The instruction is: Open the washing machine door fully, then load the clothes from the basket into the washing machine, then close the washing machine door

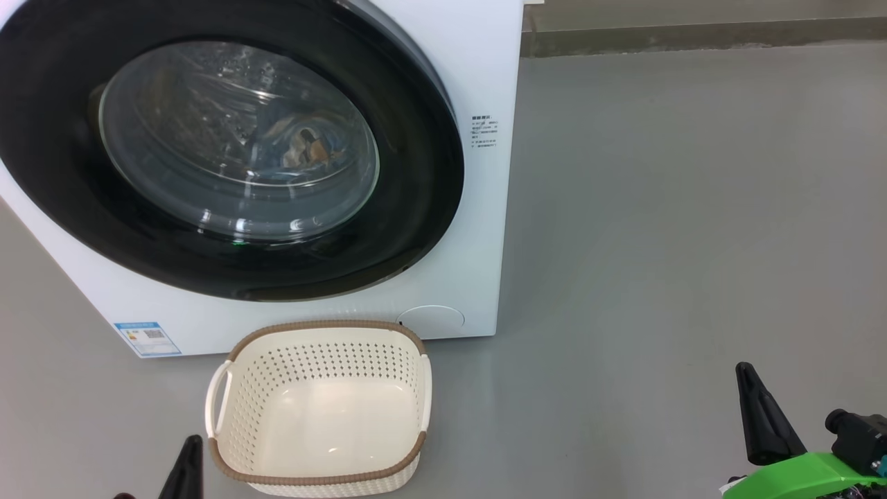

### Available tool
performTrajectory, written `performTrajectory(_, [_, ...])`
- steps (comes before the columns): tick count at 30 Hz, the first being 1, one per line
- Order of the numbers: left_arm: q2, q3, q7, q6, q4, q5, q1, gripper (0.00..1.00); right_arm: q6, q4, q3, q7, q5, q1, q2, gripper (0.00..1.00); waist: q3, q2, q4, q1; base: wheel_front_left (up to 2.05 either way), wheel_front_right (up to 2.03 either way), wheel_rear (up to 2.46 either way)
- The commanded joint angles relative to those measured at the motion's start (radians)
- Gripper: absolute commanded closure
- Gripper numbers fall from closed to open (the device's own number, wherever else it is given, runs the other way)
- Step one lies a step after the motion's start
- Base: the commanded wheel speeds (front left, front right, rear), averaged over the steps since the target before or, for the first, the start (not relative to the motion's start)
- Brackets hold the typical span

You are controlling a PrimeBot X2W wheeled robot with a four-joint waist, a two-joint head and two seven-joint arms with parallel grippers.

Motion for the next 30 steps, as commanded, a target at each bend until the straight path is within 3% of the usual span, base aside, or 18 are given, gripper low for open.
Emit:
performTrajectory(1, [0.014,0.012,0.007,0.0,-0.018,-0.03,-0.017,1.0,0.0,-0.022,-0.009,0.007,0.029,-0.02,-0.013,1.0,0.0,0.0,0.001,0.0005,0.0,0.0,0.0])
performTrajectory(4, [0.01,0.017,0.017,0.0,-0.021,-0.059,-0.019,1.0,0.0,-0.023,-0.012,0.016,0.056,-0.021,-0.01,1.0,-0.002,0.0,0.002,0.0022,0.0,0.0,0.0])
performTrajectory(9, [0.004,0.023,0.031,0.0,-0.023,-0.106,-0.024,1.0,0.0,-0.024,-0.017,0.03,0.101,-0.026,-0.005,1.0,0.0,0.0,0.003,0.0001,0.0,0.0,0.0])
performTrajectory(30, [-0.022,0.054,0.092,-0.001,-0.035,-0.305,-0.046,1.0,0.0,-0.027,-0.038,0.092,0.29,-0.045,0.014,1.0,0.001,0.0,0.009,0.0,0.0,0.0,0.0])
